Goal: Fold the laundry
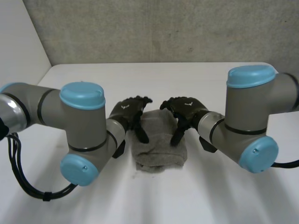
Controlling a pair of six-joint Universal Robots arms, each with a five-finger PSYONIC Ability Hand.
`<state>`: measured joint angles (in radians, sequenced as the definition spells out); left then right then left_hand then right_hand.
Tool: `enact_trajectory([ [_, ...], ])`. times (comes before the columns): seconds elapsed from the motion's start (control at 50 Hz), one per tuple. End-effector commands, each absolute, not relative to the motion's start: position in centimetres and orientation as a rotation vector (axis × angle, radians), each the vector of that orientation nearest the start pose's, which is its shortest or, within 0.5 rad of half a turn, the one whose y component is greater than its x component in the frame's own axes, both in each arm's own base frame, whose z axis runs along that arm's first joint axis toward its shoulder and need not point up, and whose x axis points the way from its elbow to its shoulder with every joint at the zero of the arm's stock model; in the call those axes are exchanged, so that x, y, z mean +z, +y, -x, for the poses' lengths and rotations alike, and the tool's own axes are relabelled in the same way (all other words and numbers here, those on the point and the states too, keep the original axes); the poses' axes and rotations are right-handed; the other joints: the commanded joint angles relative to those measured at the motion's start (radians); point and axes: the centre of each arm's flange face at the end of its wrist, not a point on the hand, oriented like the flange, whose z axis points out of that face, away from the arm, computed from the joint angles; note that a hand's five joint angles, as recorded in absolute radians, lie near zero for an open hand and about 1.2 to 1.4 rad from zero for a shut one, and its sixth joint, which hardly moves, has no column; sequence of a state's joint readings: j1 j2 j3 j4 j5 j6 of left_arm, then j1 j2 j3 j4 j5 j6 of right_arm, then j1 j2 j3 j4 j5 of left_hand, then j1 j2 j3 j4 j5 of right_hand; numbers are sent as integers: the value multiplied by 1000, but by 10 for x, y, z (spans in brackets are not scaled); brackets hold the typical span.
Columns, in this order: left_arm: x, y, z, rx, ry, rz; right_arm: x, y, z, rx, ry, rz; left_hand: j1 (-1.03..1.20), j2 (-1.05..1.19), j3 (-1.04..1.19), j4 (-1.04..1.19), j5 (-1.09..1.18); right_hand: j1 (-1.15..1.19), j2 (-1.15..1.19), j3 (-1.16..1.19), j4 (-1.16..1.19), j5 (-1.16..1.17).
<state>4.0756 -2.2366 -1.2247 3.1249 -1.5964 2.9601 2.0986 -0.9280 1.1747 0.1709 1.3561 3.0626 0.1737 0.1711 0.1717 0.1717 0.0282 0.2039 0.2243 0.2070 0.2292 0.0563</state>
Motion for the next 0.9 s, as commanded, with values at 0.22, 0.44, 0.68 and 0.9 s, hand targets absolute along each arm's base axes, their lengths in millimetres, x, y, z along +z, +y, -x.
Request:
enact_trajectory([
  [0.22, 128, -229, 328, -1730, 2854, -885, 150, -271, -335, -1433, 2197, 1091, 8, 10, 10, 10, -22, -29, -50, -32, -55, -56],
  [0.44, 180, -240, 336, -1987, 2756, -854, 190, -272, -333, -1586, 2139, 1073, 8, 10, 10, 10, -22, -29, -50, -32, -55, -56],
  [0.68, 342, -236, 302, -2499, 2425, -646, 356, -265, -295, -2160, 1849, 606, 5, 7, 7, 7, -24, -29, -50, -32, -55, -56],
  [0.9, 418, -227, 235, -2560, 2286, -435, 408, -249, -244, -2280, 1897, 480, 5, 7, 7, 7, -24, -29, -50, -32, -55, -56],
])
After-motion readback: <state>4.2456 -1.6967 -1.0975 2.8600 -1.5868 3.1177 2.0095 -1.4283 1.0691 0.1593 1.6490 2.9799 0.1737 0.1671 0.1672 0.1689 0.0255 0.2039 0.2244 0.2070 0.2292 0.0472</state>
